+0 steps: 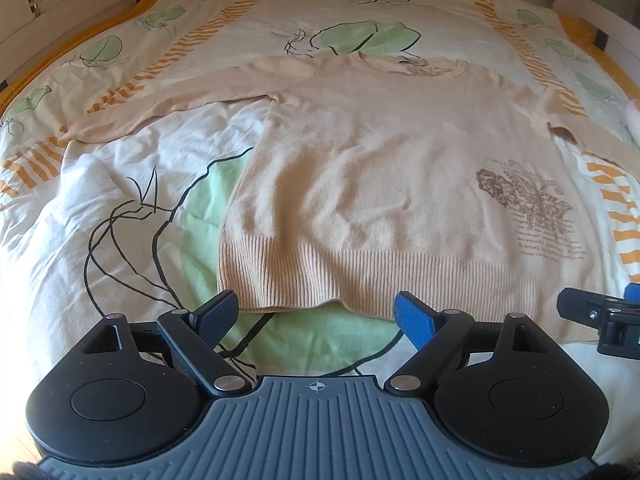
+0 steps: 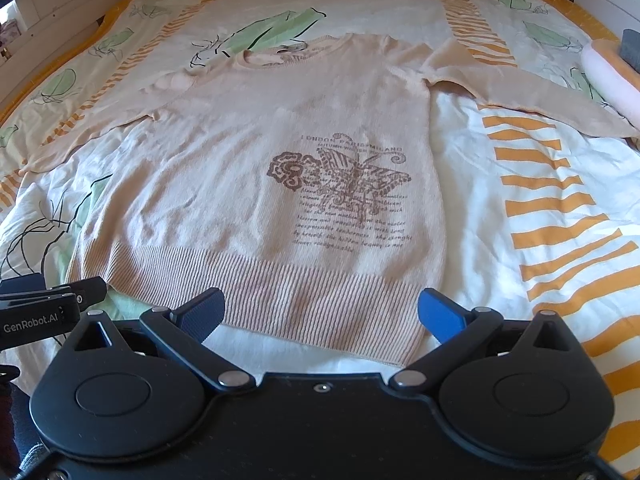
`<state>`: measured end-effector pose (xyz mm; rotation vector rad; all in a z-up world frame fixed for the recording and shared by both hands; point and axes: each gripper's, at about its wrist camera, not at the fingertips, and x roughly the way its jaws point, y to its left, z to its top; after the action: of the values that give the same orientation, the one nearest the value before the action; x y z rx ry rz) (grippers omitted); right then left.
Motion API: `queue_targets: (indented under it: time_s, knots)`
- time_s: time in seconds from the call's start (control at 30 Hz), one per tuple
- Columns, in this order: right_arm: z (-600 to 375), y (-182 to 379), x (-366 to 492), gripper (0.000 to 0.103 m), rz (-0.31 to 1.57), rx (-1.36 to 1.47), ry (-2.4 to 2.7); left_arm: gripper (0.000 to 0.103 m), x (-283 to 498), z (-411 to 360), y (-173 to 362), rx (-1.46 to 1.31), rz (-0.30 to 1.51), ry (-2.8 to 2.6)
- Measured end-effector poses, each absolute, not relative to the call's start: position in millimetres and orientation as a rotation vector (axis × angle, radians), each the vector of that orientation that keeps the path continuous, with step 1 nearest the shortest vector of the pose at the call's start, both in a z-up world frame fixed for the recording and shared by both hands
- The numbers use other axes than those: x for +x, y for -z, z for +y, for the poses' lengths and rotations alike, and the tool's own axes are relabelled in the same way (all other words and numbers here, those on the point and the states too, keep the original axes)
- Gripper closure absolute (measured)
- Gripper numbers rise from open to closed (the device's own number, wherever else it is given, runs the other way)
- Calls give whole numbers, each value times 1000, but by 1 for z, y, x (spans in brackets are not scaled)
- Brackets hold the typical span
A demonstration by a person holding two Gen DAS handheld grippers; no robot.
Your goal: Fold small clothes
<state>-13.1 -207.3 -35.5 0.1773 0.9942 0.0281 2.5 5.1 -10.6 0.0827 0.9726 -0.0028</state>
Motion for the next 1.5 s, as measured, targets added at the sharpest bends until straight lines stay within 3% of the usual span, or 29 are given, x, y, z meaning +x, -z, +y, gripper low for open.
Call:
queue_targets:
  time_s: [1.03,1.27,1.37,1.5]
  knots:
    - [-208,36,-14,1,993,219,-55,19,2,5,11,78,973,4]
    - [-212,35,-16,1,974,243,-64,34,5,9,15,81,978,14]
    - [-215,38,-16,1,981,264,-65,45,6,15,17,80,971,10]
    - [-225,42,-14,1,978,317,-70,50,12,24,20,83,959,0]
